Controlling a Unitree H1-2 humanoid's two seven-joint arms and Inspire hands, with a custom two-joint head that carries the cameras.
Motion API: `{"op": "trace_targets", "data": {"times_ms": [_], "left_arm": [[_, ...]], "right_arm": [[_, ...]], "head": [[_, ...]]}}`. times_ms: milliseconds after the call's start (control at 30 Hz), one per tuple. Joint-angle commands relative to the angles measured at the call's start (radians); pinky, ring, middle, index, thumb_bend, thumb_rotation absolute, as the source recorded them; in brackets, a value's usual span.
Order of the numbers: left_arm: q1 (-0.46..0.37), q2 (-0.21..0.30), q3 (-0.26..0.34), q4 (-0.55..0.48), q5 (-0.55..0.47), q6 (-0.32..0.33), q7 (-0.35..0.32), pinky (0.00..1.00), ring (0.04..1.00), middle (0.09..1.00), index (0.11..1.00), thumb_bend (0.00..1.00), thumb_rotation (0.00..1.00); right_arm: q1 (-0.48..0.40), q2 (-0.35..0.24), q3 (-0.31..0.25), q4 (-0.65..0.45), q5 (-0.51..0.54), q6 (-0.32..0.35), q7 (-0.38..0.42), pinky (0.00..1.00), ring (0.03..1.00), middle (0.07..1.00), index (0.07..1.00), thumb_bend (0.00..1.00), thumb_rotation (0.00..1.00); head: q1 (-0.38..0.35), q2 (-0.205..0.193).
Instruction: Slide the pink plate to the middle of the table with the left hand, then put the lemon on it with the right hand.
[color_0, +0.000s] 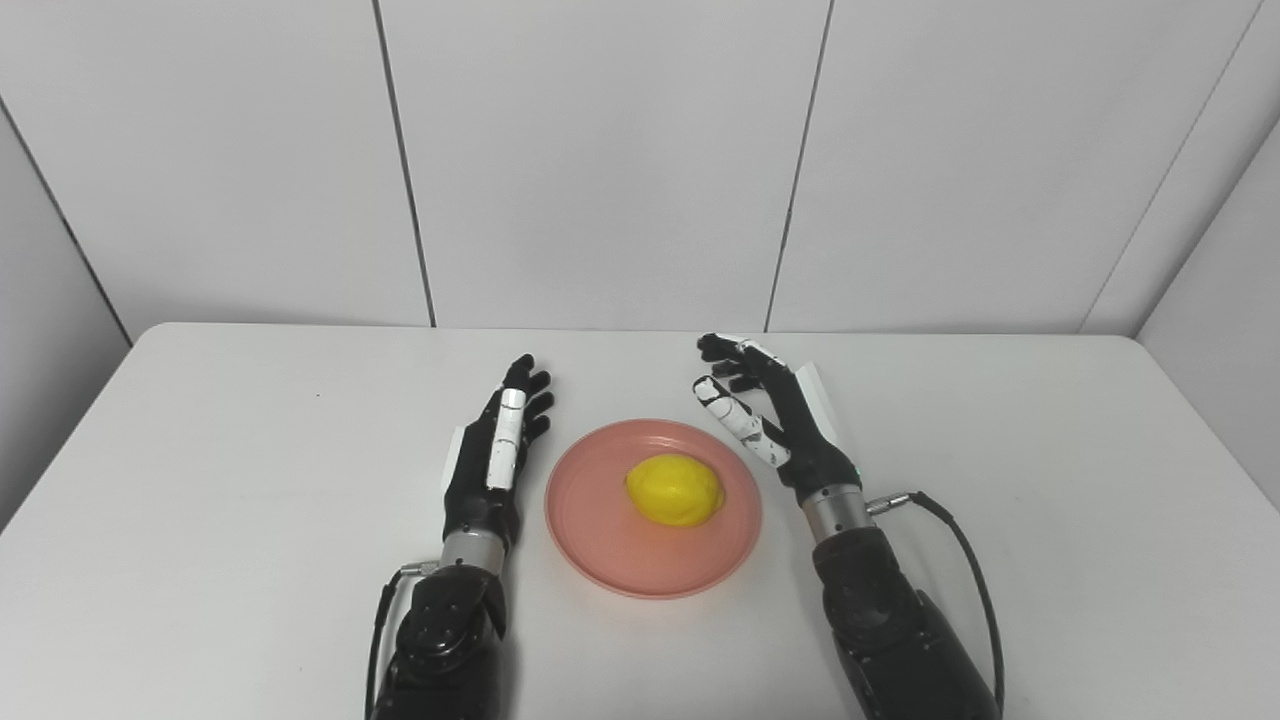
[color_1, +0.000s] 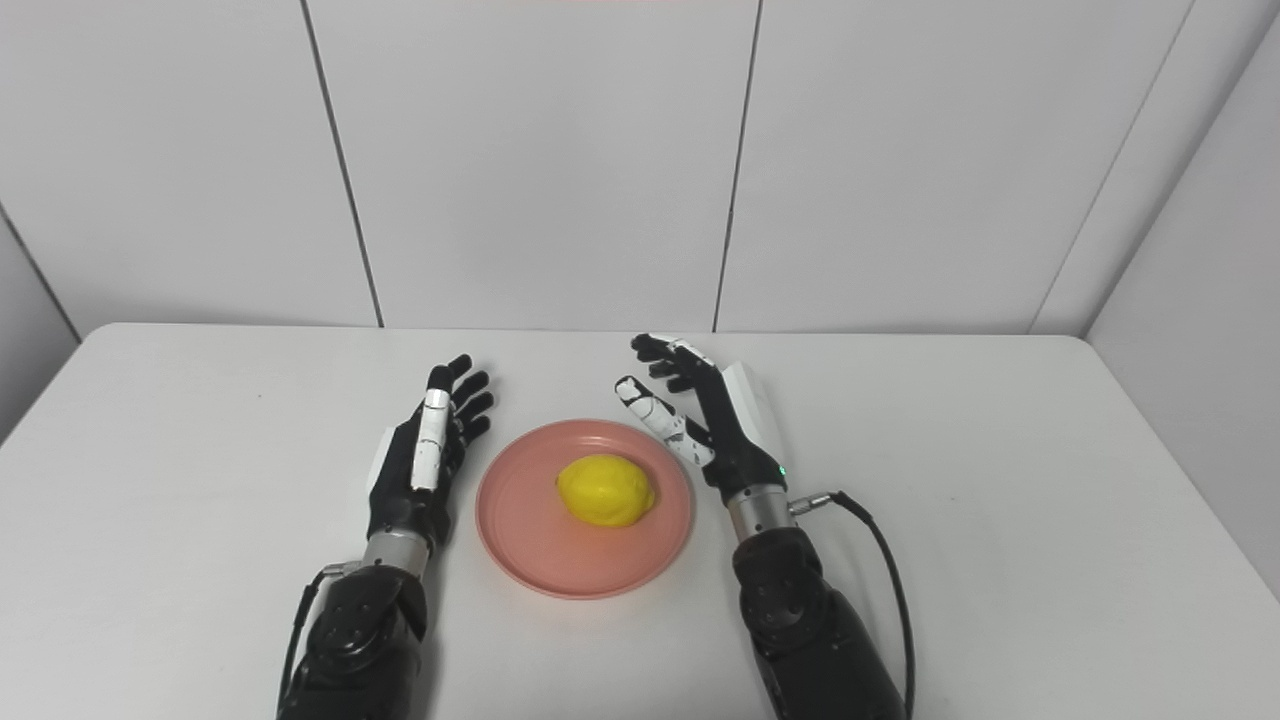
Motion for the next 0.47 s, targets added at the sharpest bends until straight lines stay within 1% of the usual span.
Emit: {"op": "trace_targets", "data": {"times_ms": [0, 67, 133, 200, 300, 367, 433], "left_arm": [[-0.058, 0.017, -0.016, 0.008, 0.028, 0.006, 0.001, 0.97, 0.933, 0.924, 0.95, 0.92, 0.99], [-0.074, 0.036, -0.029, 0.024, 0.047, 0.007, -0.005, 0.99, 0.966, 0.945, 0.981, 0.94, 1.0], [-0.085, 0.045, -0.035, 0.041, 0.054, -0.004, -0.001, 1.0, 0.993, 0.965, 0.996, 0.94, 1.0], [-0.1, 0.047, -0.032, 0.069, 0.06, -0.021, 0.013, 1.0, 0.999, 0.977, 1.0, 0.94, 0.99], [-0.118, 0.047, -0.022, 0.118, 0.057, -0.063, 0.031, 1.0, 1.0, 0.988, 1.0, 0.94, 0.97], [-0.12, 0.041, -0.013, 0.136, 0.054, -0.074, 0.048, 1.0, 1.0, 0.989, 1.0, 0.94, 0.96], [-0.117, 0.035, -0.006, 0.151, 0.05, -0.087, 0.059, 1.0, 1.0, 0.994, 1.0, 0.94, 0.96]], "right_arm": [[-0.03, 0.028, -0.025, 0.005, 0.071, -0.042, -0.002, 0.8, 0.815, 0.82, 0.814, 0.74, 1.0], [-0.026, 0.045, -0.047, 0.022, 0.117, -0.012, 0.007, 0.82, 0.832, 0.839, 0.836, 0.76, 1.0], [-0.024, 0.06, -0.066, 0.031, 0.164, 0.01, 0.021, 0.86, 0.852, 0.86, 0.854, 0.77, 1.0], [-0.021, 0.079, -0.086, 0.034, 0.22, 0.034, 0.037, 0.87, 0.871, 0.876, 0.87, 0.77, 1.0], [-0.019, 0.109, -0.125, 0.036, 0.293, 0.072, 0.041, 0.9, 0.89, 0.89, 0.883, 0.76, 1.0], [-0.016, 0.124, -0.146, 0.032, 0.327, 0.105, 0.039, 0.92, 0.897, 0.896, 0.895, 0.76, 1.0], [-0.01, 0.127, -0.155, 0.027, 0.344, 0.131, 0.042, 0.96, 0.912, 0.91, 0.914, 0.77, 1.0]], "head": [[0.0, 0.002], [0.0, 0.004], [-0.001, 0.006], [-0.001, 0.006], [-0.001, 0.007], [-0.002, 0.008], [-0.003, 0.009]]}}
